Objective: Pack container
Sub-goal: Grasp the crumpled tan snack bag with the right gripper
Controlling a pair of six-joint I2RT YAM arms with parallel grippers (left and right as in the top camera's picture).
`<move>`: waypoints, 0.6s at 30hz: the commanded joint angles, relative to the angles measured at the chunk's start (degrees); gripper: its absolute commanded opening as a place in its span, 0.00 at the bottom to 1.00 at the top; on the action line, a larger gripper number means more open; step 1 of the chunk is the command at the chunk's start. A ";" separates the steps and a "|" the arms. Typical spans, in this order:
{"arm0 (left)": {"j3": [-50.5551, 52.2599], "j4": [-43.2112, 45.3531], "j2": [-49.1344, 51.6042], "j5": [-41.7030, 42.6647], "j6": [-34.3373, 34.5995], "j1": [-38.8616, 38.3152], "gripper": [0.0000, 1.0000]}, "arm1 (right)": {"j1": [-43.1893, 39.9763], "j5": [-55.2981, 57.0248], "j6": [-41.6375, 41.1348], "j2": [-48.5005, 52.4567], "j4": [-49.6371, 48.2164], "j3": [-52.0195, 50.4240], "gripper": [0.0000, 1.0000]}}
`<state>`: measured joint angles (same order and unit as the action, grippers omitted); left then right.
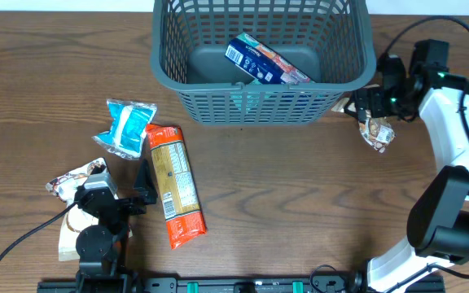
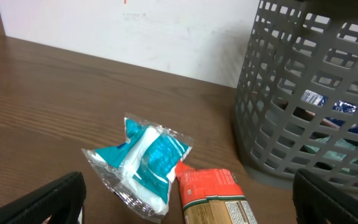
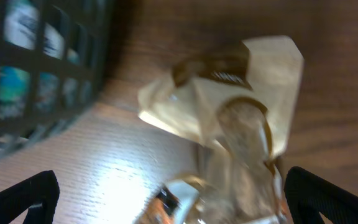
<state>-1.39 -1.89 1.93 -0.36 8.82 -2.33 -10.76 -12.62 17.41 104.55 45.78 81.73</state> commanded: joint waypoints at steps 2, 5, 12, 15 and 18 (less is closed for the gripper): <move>1.14 -2.19 0.17 -0.26 0.07 0.26 0.99 | 0.94 0.83 0.24 0.79 -0.90 -0.11 0.99; 1.14 -2.19 0.17 -0.28 0.07 0.28 0.99 | 0.59 1.75 0.17 0.81 -0.87 -0.11 0.99; 1.14 -2.19 0.17 -0.28 0.07 0.28 0.99 | -1.62 6.84 -2.58 0.79 -0.59 -0.11 0.99; 1.14 -2.19 0.17 -0.26 0.07 0.28 0.99 | -2.08 7.32 -2.62 0.87 -0.59 -0.11 0.99; 1.14 -2.19 0.17 -0.28 0.07 0.28 0.99 | -2.08 9.62 -3.21 1.57 -0.46 -0.11 0.99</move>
<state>-1.39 -1.89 1.93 -0.38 8.82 -2.33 -12.62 -5.56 15.57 104.64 45.17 81.73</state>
